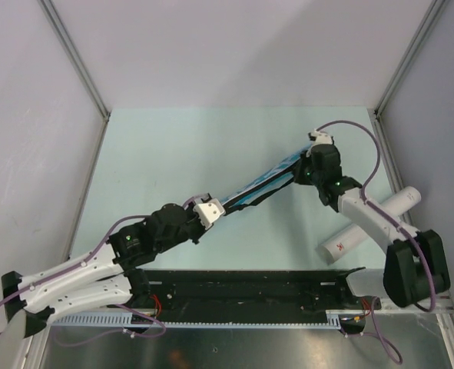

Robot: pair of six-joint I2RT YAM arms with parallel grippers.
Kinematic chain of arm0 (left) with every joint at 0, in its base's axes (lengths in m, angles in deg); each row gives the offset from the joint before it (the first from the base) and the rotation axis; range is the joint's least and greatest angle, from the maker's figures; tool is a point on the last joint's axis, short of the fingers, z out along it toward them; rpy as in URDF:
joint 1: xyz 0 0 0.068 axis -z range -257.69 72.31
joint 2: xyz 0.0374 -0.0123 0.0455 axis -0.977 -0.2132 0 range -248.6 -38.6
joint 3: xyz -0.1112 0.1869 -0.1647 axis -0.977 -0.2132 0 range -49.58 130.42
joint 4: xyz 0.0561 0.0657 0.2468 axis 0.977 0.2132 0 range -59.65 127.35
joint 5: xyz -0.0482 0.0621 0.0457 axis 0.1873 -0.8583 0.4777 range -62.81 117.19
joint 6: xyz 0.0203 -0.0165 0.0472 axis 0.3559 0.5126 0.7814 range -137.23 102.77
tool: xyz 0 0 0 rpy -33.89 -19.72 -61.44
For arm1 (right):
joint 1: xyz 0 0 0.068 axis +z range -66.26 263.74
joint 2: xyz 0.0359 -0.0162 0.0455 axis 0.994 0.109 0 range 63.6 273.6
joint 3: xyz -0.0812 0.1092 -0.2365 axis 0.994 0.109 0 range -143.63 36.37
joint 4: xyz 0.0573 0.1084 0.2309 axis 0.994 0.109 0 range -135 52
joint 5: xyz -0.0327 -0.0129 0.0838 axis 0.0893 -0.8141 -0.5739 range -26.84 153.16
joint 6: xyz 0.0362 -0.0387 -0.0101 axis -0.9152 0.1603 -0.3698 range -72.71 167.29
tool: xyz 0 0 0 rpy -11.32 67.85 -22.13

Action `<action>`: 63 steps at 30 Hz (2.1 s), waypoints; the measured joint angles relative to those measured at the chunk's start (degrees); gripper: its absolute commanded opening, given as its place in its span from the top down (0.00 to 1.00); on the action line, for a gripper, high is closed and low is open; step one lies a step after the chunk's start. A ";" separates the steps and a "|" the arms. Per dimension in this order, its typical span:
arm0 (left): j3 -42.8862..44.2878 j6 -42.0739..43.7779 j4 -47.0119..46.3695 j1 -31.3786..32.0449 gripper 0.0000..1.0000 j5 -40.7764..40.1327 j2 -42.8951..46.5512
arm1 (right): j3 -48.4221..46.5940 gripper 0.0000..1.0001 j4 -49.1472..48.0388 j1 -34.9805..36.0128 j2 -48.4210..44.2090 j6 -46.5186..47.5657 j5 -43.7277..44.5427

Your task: Pack up the badminton gear

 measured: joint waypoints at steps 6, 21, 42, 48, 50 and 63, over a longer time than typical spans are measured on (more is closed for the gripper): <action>-1.38 -0.26 1.16 0.33 1.00 0.39 2.62 | -3.32 1.00 -2.34 -12.74 11.69 6.16 8.02; -2.40 -0.28 1.36 0.52 1.00 0.20 5.25 | -16.61 1.00 -8.48 -29.22 31.65 13.62 6.95; 4.59 -1.68 -1.16 -0.31 1.00 -4.83 -8.74 | -35.43 0.20 12.74 -31.01 32.81 11.04 4.22; 10.86 0.37 -5.03 -5.73 1.00 -2.86 -22.32 | -25.77 0.18 14.49 -24.11 11.80 6.62 2.05; 12.31 1.36 -5.68 -6.47 0.92 -1.99 -25.83 | -22.40 0.18 14.47 -22.75 6.80 6.01 1.42; 12.48 -1.84 -0.48 -6.80 0.21 7.80 -28.55 | -13.42 0.07 17.11 -17.73 2.69 4.59 -4.24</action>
